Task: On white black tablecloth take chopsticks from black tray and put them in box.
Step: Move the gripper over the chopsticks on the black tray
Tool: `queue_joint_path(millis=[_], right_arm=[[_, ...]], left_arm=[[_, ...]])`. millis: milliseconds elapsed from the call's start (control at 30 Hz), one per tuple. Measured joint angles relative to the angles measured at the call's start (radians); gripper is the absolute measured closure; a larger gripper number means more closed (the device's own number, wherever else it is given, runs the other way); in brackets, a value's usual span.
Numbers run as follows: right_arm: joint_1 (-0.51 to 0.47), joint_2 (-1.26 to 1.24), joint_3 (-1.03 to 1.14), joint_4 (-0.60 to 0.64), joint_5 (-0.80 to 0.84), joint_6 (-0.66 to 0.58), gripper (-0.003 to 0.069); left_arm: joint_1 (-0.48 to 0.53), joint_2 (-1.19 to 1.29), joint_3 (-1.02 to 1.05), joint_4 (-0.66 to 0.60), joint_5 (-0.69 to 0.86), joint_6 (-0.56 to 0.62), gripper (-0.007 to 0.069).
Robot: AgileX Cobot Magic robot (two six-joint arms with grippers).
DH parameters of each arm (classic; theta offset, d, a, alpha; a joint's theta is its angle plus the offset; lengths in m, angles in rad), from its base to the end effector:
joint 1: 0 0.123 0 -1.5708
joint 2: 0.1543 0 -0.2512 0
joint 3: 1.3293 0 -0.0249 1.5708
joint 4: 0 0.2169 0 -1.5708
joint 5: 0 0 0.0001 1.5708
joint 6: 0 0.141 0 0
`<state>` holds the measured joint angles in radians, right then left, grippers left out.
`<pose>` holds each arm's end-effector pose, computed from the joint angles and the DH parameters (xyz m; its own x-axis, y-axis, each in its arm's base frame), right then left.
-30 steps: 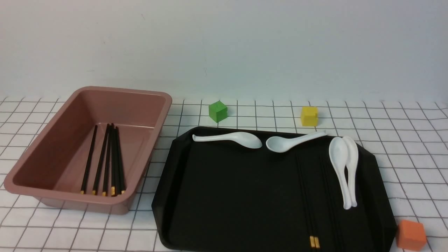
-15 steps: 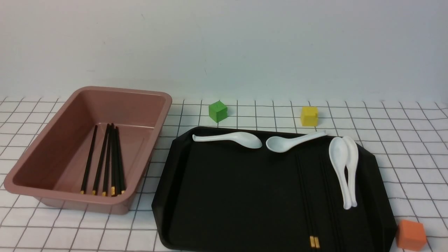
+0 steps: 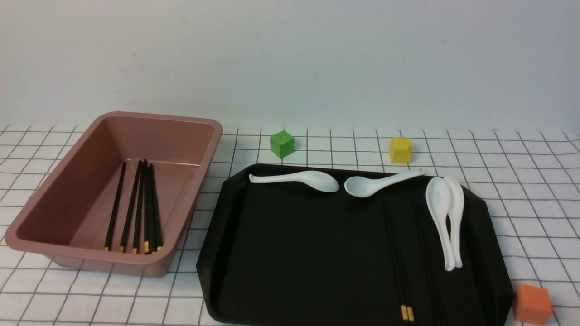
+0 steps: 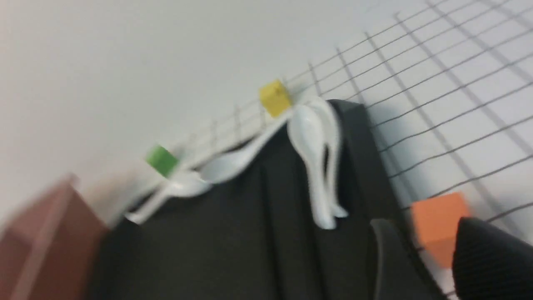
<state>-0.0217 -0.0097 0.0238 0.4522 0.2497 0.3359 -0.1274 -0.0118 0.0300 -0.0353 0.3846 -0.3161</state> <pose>0.1048 0.0130 0.1785 -0.1679 0.7000 -0.6941 0.0455 0.7088 0.7039 0.0990 -0.0146 0.1546 -0.3368 -0.3014 -0.8920 0.0260 0.9440 -0.3288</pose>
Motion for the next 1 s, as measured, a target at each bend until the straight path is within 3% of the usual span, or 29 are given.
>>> queue_joint_path(millis=[133,300,400,433,533,667,700,867,1000], right_arm=[[0.0,0.0,0.0,0.159,-0.003,0.054,0.042],[0.0,0.0,-0.001,0.186,-0.033,0.058,0.0424],[0.0,0.021,-0.064,0.163,-0.116,-0.011,0.0452],[0.0,0.059,-0.139,0.136,-0.153,-0.086,0.0475],[0.0,0.165,-0.267,0.086,-0.138,-0.195,0.0524],[0.0,0.37,-0.465,0.01,0.092,-0.314,0.0615],[0.0,0.481,-0.55,-0.029,0.259,-0.336,0.0647],[0.0,0.8,-0.65,-0.072,0.667,-0.348,0.0661],[0.0,0.99,-0.652,-0.029,0.742,-0.411,0.0654]], left_arm=[[0.0,0.0,0.0,0.0,0.0,0.0,0.0386],[0.0,0.0,0.0,0.0,0.0,0.0,0.0386],[0.0,0.0,0.0,0.0,0.0,0.0,0.0386],[0.0,0.0,0.0,0.0,0.0,0.0,0.0386],[0.0,0.0,0.0,0.0,0.0,0.0,0.0386],[0.0,0.0,0.0,0.0,0.0,0.0,0.0386],[0.0,0.0,0.0,0.0,0.0,0.0,0.0386],[0.0,0.0,0.0,0.0,0.0,0.0,0.0386],[0.0,0.0,0.0,0.0,0.0,0.0,0.0386]])
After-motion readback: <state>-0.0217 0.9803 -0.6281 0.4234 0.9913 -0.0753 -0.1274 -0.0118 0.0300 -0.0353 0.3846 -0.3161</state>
